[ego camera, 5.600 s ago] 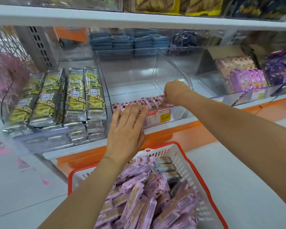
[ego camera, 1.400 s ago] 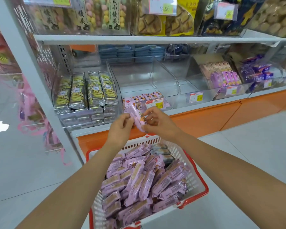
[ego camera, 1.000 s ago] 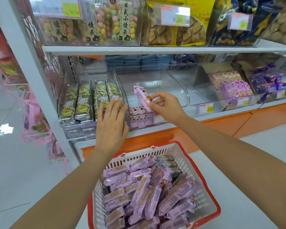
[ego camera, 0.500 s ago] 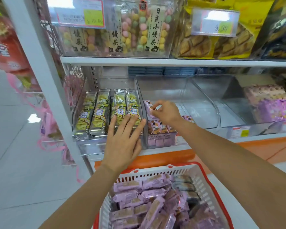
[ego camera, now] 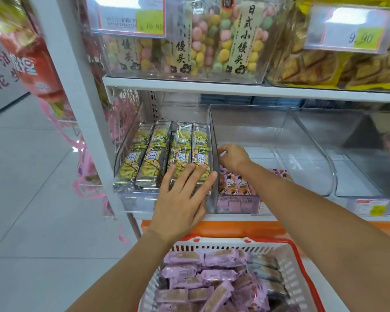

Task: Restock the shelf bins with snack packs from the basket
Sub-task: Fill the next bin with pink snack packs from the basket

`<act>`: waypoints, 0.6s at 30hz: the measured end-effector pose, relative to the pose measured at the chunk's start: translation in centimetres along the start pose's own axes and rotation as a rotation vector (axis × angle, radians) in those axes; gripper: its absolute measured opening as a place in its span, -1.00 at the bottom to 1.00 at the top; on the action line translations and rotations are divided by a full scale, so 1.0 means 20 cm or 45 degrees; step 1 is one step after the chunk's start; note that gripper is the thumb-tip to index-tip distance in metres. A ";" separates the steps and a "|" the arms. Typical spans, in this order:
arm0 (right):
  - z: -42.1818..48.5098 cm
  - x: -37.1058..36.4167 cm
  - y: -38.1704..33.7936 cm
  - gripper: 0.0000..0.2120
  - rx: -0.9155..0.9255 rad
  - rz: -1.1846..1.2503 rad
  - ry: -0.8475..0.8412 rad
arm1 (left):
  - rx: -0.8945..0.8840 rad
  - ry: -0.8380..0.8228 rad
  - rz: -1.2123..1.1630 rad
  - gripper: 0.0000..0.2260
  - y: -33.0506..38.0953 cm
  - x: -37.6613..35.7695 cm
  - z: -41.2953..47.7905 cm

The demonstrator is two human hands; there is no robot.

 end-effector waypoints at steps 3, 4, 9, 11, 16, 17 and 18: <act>0.01 0.00 0.01 -0.80 0.004 0.016 -0.060 | 0.005 0.002 0.001 -0.49 0.00 0.00 0.00; 0.01 -0.01 0.01 -0.78 0.017 0.005 -0.092 | 0.011 -0.003 -0.001 -0.50 0.00 0.00 0.00; -0.06 -0.07 0.04 -0.56 0.072 -0.049 -0.326 | 0.029 -0.031 -0.033 -0.51 0.00 0.01 0.01; -0.09 -0.04 0.03 -0.56 0.050 0.029 -0.274 | 0.025 -0.046 -0.030 -0.50 0.00 0.01 0.01; -0.23 0.12 0.02 -0.70 0.081 0.243 -0.018 | 0.021 -0.112 -0.024 -0.45 0.02 0.02 -0.01; -0.27 0.15 0.01 -0.73 0.087 0.289 0.018 | 0.027 -0.112 -0.020 -0.45 0.03 0.02 -0.02; -0.32 0.18 0.00 -0.77 0.098 0.334 0.048 | 0.034 -0.107 -0.018 -0.44 0.04 0.03 -0.03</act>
Point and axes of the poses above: each hand's wrist, its own z-axis towards the middle knuckle, its own x-axis out of the back of the hand, y = z × x, the point moved 8 cm from there along z, towards the middle knuckle, and after that the axes turned 8 degrees about y, right-handed, at the moved point
